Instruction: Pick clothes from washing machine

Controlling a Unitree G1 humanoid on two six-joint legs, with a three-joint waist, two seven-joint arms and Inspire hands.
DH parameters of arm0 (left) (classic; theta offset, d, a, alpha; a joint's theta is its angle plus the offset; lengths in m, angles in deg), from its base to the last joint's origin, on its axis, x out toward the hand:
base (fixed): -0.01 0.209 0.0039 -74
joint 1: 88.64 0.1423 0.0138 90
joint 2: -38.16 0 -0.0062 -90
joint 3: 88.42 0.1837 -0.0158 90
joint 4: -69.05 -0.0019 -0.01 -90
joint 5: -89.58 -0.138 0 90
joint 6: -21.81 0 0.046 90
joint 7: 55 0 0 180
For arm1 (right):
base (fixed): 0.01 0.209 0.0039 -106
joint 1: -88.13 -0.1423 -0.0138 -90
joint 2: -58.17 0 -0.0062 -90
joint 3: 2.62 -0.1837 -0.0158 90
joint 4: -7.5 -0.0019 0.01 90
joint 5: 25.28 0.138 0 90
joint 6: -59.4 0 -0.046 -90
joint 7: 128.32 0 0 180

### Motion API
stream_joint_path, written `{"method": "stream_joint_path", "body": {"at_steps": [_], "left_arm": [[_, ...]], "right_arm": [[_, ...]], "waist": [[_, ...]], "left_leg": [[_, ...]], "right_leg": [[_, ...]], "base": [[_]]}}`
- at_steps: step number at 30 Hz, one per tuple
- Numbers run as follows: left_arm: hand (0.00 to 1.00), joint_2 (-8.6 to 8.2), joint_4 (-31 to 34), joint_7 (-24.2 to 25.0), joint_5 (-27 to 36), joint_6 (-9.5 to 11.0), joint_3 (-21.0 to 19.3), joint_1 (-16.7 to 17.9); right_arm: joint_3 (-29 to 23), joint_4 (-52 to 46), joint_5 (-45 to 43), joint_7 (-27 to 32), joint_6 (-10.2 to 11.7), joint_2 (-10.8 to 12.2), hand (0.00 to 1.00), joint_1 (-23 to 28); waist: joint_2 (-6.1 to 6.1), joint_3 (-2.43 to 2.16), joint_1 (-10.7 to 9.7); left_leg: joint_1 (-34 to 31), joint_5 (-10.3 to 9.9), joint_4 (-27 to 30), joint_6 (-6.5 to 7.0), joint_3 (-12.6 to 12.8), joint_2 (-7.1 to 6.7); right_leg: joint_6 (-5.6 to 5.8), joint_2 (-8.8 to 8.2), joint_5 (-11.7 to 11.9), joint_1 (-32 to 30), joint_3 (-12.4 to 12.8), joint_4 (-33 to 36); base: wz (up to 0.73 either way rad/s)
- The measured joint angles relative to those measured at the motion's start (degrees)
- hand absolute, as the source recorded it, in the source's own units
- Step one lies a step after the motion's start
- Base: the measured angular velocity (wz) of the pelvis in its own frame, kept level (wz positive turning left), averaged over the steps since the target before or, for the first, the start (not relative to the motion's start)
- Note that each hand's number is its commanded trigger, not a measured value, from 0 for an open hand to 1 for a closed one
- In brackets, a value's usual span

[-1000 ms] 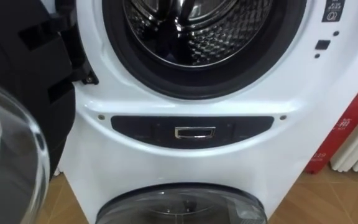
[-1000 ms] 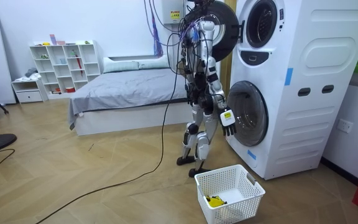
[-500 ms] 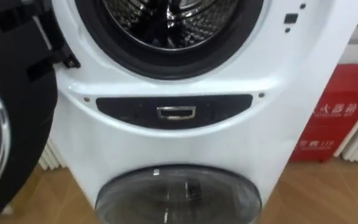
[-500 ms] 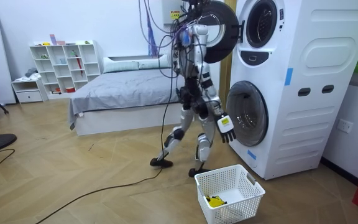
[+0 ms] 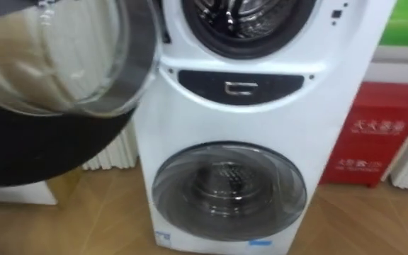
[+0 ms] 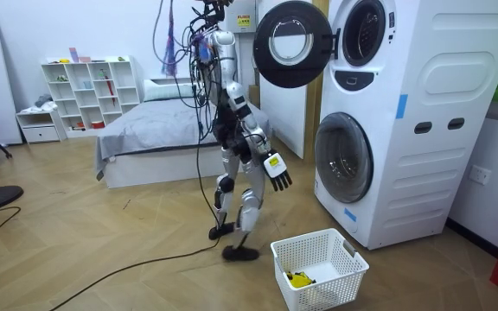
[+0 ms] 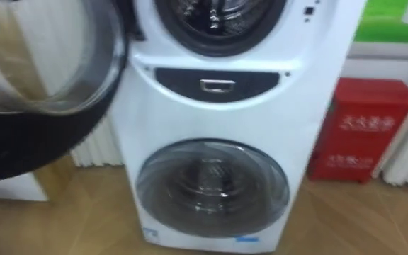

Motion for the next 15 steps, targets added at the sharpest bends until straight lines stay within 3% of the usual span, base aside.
{"method": "stream_joint_path", "body": {"at_steps": [2, 3, 6, 8, 10, 12, 15], "left_arm": [[0.0, 0.21, 0.0, 0.3, -0.1, 0.3, -0.2, 0.1], [0.0, 0.06, 0.0, 0.3, 0.0, 0.9, -0.3, 0.0], [0.0, -0.39, -0.3, 0.1, 0.1, 2.5, -0.8, -0.1], [0.0, -0.37, -0.9, -0.2, 0.3, 3.2, -0.9, -0.1], [0.0, -0.26, -1.1, -0.3, 1.5, 3.2, -0.9, 0.0], [0.0, -0.4, -1.1, -0.3, 2.4, 3.2, -0.8, 0.1], [0.0, -0.56, -1.1, -0.9, 2.6, 3.3, -0.9, 0.6]], "right_arm": [[0.4, 0.0, -0.9, -0.6, 0.0, 0.9, 0.0, -0.5], [1.3, 0.0, -1.4, -1.0, 0.0, 1.3, 0.0, -1.1], [3.3, 0.2, -1.8, -2.6, 0.2, 1.8, 0.0, -1.7], [3.8, 0.2, -1.8, -3.7, 0.3, 1.9, 0.0, -1.3], [3.9, 0.3, -1.8, -4.1, 0.6, 1.9, 0.0, -1.2], [4.2, 1.1, -1.8, -4.0, 1.2, 1.9, 0.0, -1.3], [4.2, 1.9, -1.9, -4.0, 1.9, 2.0, 0.0, -1.2]], "waist": [[-0.77, 0.17, 0.9], [-1.01, -0.04, 1.7], [-1.49, -0.11, 1.8], [-1.58, -0.34, 2.5], [-2.0, -0.16, 2.7], [-2.4, -0.27, 2.8], [-2.2, -0.16, 3.2]], "left_leg": [[-0.5, 0.7, 0.2, -0.5, -0.1, -0.68], [-1.1, 1.0, 0.1, -0.71, 0.6, -1.08], [-2.1, 2.4, -0.4, -0.95, 1.7, -0.71], [-1.3, 2.9, -1.5, -1.25, 2.5, -0.28], [-1.4, 3.1, -1.8, -1.57, 2.9, 0.38], [-1.5, 3.1, -2.1, -1.72, 2.9, 0.59], [-1.5, 2.9, -2.1, -2.16, 2.8, 1.06]], "right_leg": [[0.35, 0.56, -0.7, 1.4, 0.8, -5.3], [0.35, 1.28, -0.7, 1.8, 1.3, -9.2], [-0.52, 2.7, 1.0, 2.5, 1.7, -15.1], [-0.8, 3.65, 2.0, 3.1, 2.8, -17.0], [-1.16, 4.52, 3.2, 3.7, 2.9, -19.1], [-1.31, 4.8, 3.4, 3.8, 2.8, -19.9], [-1.52, 5.33, 3.6, 3.8, 2.6, -19.9]], "base": [[-0.26], [-0.43], [-0.25], [-0.22], [-0.14], [0.0], [-0.04]]}}
